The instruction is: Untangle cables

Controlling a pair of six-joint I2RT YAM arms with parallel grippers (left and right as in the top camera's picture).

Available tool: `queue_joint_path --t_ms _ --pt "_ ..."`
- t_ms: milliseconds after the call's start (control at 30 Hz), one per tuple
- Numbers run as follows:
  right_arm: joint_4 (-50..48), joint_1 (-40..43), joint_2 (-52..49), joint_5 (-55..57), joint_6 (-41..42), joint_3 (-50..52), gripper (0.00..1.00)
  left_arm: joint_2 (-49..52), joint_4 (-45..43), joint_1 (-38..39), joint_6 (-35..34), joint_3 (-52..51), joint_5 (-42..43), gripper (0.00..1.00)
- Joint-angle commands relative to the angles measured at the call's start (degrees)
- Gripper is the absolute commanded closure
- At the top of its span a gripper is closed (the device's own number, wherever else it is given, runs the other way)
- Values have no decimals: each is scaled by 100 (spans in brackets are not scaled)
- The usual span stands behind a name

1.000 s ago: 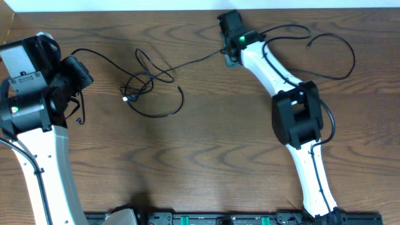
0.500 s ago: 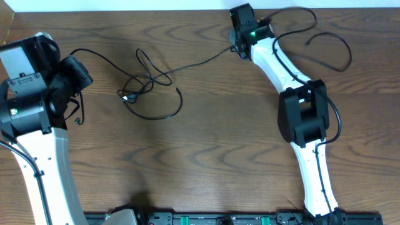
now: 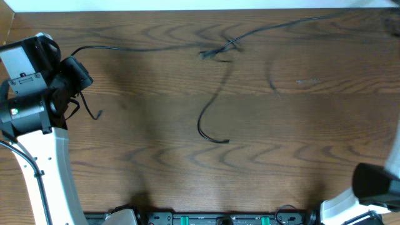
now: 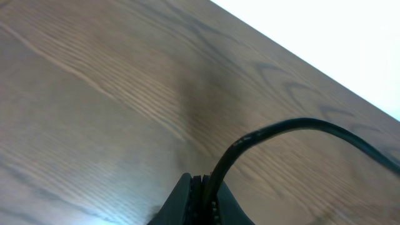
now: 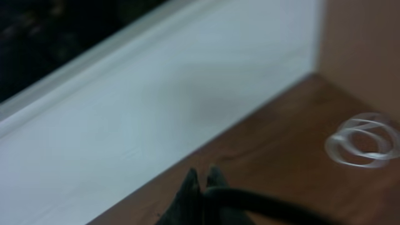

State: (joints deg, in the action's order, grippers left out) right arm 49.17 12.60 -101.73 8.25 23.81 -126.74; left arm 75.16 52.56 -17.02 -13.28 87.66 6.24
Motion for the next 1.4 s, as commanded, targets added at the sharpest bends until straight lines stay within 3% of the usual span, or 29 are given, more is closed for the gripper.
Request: queue_joint_path --t_ms 0,167,367,500,967,1100,1233,1367 --pt "151 1014 37 -942 -306 68 98 -81 85 -37 -98 -2 -863 93" --pt "402 1766 26 -1003 -581 74 98 -81 337 -553 -538 -2 -1722 93" --pt "328 1849 13 -35 -916 74 98 -111 463 -1515 -767 -2 -1786 92" --pt "293 1840 -2 61 -931 74 98 -129 409 -1784 -824 -2 -1329 93" --pt "-450 2184 -452 243 -870 74 99 -129 219 -1856 -846 -2 -1353 93" --pt "-525 2610 -501 219 -866 74 99 -133 223 -2415 -994 -2 -1517 92" --pt "-459 2914 -505 103 -874 74 99 -133 151 -2914 -1043 -2 -933 94" --pt "-437 2820 -527 -7 -1036 74 99 -133 -15 -2732 -1043 -2 -619 93"
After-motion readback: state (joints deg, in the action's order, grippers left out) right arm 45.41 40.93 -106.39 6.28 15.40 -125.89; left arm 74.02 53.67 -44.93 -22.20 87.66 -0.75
